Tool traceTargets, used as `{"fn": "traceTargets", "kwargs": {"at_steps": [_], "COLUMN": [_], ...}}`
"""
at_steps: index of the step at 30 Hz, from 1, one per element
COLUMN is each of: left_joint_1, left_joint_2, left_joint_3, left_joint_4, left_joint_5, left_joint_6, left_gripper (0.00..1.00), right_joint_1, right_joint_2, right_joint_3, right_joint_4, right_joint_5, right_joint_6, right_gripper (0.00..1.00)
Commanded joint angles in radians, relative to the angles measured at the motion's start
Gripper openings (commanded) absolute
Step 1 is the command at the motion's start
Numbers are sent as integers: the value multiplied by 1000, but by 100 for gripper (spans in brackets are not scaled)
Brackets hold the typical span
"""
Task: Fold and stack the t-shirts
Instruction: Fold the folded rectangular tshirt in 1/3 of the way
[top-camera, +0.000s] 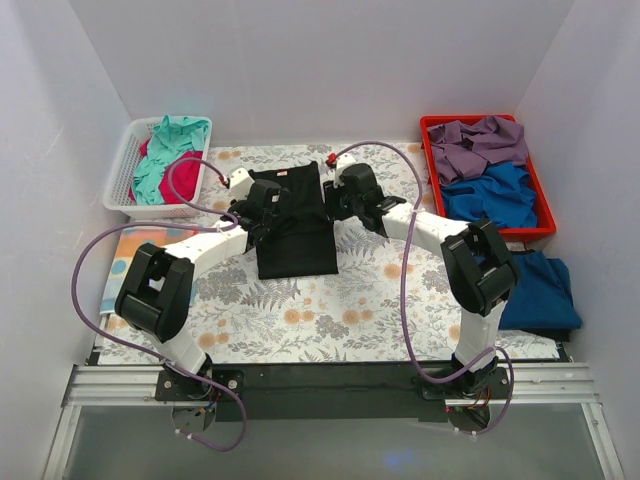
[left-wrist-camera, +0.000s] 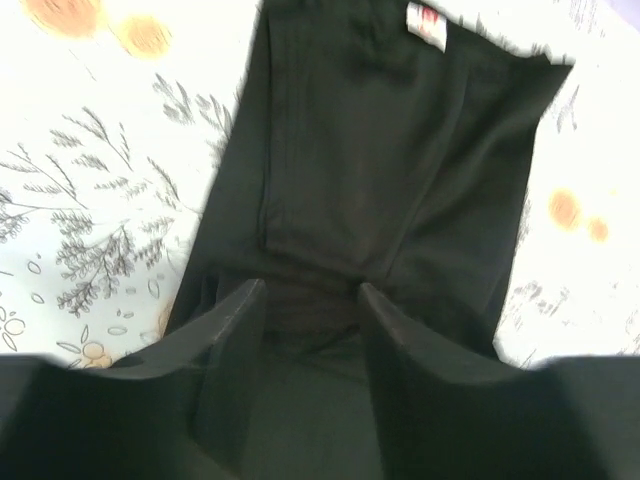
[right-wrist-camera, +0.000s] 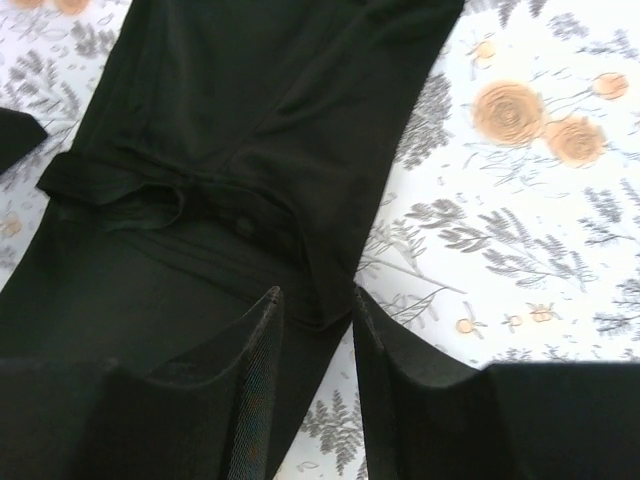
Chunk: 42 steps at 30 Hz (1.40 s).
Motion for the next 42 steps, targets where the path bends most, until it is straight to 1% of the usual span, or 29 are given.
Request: {"fn": "traceTargets", "kwargs": {"at_steps": [1, 3, 5, 13, 15, 24, 28, 32, 37, 40, 41, 42], "left_joint_1": [3, 3, 2, -10, -10, -10, -10, -9, 11, 36, 43, 59], "left_joint_2": [-49, -54, -54, -50, -41, 17, 48, 81, 132, 175, 186, 213], "left_joint_3": [-50, -82, -108, -165, -165, -136, -104, -29, 54, 106, 122, 155], "left_joint_4": [-16, -16, -13, -20, -22, -26, -28, -39, -39, -33, -30, -30], "left_joint_5": [119, 164, 197, 236, 234, 227, 197, 144, 119, 118, 116, 113], "left_joint_6": [16, 16, 20, 20, 22, 20, 30, 50, 71, 85, 89, 96], "left_gripper": [37, 33, 27, 22, 19, 15, 15, 15, 15, 15, 15, 15], "right_joint_1": [8, 16, 28, 45, 45, 45, 45, 43, 33, 19, 16, 10], "right_joint_2": [-32, -37, -35, 9, 29, 132, 155, 167, 201, 239, 253, 265], "right_joint_3": [-35, -52, -75, -109, -100, -11, 17, 61, 134, 202, 254, 282], "right_joint_4": [14, 14, 13, 8, 6, -26, -27, -35, -52, -63, -75, -79], "right_joint_5": [-113, -146, -147, -148, -137, -111, -85, -62, -41, -41, -3, 2], "right_joint_6": [22, 26, 29, 41, 44, 27, 23, 13, -8, -34, -51, -62], "right_gripper": [39, 39, 39, 36, 36, 34, 34, 33, 33, 33, 33, 33]}}
